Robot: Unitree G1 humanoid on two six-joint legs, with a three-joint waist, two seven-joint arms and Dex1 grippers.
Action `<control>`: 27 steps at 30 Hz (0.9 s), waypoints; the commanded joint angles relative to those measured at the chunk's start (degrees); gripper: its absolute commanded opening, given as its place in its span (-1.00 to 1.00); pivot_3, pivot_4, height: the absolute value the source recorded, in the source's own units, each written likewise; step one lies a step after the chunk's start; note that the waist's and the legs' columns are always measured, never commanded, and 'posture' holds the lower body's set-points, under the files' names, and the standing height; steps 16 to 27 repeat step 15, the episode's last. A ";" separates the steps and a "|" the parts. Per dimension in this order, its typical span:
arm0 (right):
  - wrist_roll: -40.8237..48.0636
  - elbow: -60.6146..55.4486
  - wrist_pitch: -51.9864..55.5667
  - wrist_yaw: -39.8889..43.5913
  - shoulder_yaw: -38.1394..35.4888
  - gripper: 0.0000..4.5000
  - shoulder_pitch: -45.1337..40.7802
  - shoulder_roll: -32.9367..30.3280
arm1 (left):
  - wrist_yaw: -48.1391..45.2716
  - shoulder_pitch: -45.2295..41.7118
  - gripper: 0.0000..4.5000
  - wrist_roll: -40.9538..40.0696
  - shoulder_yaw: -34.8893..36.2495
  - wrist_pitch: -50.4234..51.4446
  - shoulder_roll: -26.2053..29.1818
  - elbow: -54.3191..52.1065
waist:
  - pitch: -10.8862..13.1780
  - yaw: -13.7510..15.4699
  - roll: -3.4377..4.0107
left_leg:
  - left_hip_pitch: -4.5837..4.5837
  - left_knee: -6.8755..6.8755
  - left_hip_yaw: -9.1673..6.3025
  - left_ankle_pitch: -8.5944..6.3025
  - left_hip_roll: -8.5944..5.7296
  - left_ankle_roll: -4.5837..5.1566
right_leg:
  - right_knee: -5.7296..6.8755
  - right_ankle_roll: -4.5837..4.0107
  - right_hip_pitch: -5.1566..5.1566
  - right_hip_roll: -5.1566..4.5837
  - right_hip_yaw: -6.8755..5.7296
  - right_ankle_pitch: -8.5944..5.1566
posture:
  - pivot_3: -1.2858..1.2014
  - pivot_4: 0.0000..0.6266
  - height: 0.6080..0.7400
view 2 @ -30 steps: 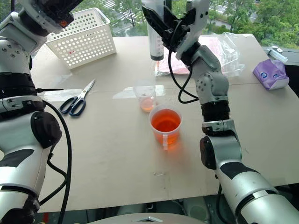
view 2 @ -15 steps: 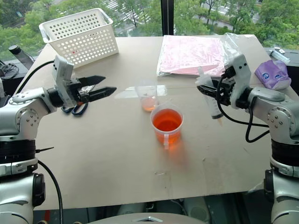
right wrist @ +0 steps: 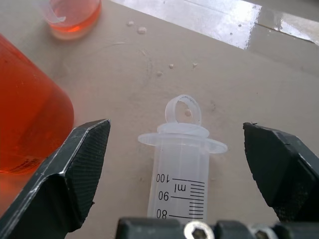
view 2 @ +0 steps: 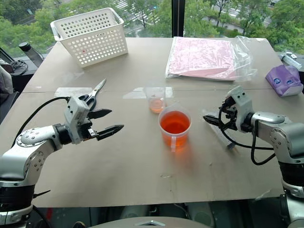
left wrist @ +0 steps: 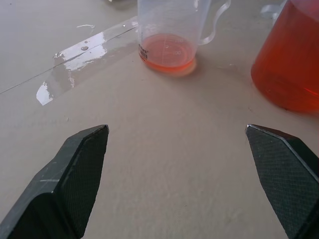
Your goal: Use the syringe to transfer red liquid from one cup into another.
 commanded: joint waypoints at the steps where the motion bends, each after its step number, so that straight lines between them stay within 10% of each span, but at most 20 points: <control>1: 2.95 -4.79 -7.74 4.14 -12.43 0.98 9.27 1.10 | 3.82 3.21 1.00 -0.25 0.43 1.26 -1.29 -5.65 | -0.01 0.15 0.00 | -0.01 -0.01 0.00 0.00 0.00 0.00 | -0.01 0.00 0.01 0.00 0.00 0.00 | 0.03 -0.52 1.00; 9: -4.99 1.19 -35.13 19.62 -19.89 0.98 33.44 3.67 | 5.63 15.73 1.00 1.85 -2.29 -3.47 -5.08 -9.66 | -0.06 0.28 0.08 | 0.35 -0.01 0.00 -0.22 0.00 0.36 | -0.09 0.01 0.38 -0.01 0.02 0.01 | 0.03 -0.52 1.00; 13: -4.96 6.79 -41.64 25.11 -19.14 0.98 35.14 4.17 | 6.00 15.01 1.00 2.77 -3.58 -5.28 -5.59 -8.57 | -0.01 -0.07 0.22 | 2.04 -0.26 -0.02 -0.29 0.01 0.42 | -0.28 -0.06 1.98 -0.04 0.04 -0.04 | 0.03 -0.52 1.00; 27: -4.91 8.51 -42.94 26.40 -18.99 0.98 35.36 3.96 | 5.56 14.27 1.00 1.89 -3.41 -4.92 -5.38 -8.79 | -0.02 -0.05 0.25 | 2.06 -0.27 -0.03 -0.29 0.02 0.41 | -0.30 -0.09 2.00 -0.07 0.05 -0.05 | 0.03 -0.52 1.00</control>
